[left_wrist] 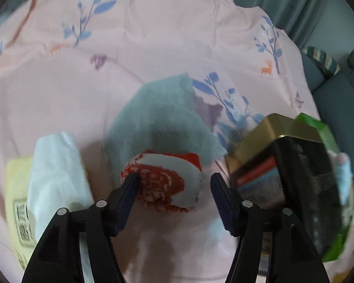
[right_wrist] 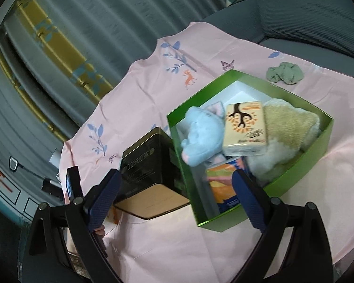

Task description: Organize soft objects

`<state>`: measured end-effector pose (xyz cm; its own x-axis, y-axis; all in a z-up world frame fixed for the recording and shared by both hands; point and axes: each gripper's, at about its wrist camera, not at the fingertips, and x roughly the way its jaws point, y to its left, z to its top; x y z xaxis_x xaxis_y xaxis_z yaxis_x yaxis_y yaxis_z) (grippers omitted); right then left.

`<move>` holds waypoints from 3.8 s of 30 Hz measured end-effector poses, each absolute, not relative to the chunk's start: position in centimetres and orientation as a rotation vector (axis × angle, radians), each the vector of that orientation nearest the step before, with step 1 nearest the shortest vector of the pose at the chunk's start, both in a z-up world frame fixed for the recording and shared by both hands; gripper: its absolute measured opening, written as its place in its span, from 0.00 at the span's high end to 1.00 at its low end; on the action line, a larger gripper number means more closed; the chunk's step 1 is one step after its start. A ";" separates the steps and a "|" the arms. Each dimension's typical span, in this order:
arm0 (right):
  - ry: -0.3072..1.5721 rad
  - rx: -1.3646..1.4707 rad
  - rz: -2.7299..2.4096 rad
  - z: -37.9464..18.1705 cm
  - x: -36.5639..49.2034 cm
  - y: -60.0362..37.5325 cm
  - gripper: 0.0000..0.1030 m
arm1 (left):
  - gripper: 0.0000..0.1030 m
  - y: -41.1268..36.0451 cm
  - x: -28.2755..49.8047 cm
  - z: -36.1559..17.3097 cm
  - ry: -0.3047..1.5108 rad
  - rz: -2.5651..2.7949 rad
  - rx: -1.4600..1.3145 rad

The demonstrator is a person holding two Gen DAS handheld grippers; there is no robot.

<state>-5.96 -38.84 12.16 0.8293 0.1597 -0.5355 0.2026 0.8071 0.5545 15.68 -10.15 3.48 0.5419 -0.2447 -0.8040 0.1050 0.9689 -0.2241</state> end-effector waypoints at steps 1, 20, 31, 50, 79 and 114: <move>0.602 0.642 -0.030 12.1 -6.0 -38.9 0.08 | 0.37 -10.3 15.7 3.4 0.970 -0.206 -0.146; 0.749 0.591 0.139 11.2 -5.3 -34.6 0.08 | 0.66 -9.1 0.3 8.1 0.859 -0.434 -0.155; 1.002 0.559 0.357 4.7 -4.6 -26.6 0.19 | 0.66 -12.3 -6.9 5.4 0.796 -0.582 -0.024; 0.891 0.619 0.363 6.2 -6.1 -28.5 0.62 | 0.66 -16.0 -7.5 8.2 0.684 -0.661 0.046; 0.562 0.679 0.044 15.1 -1.4 -43.9 0.61 | 0.66 -32.1 4.6 15.2 0.595 -0.996 0.048; 0.490 0.584 -0.168 17.1 -6.5 -41.7 0.01 | 0.18 -13.6 -0.7 15.4 0.672 -0.627 -0.244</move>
<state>-6.51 -41.72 17.09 0.8723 -0.0158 -0.4887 0.2877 0.8247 0.4869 -0.69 -13.57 15.43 0.6083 -0.6130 -0.5042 0.4610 0.7900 -0.4043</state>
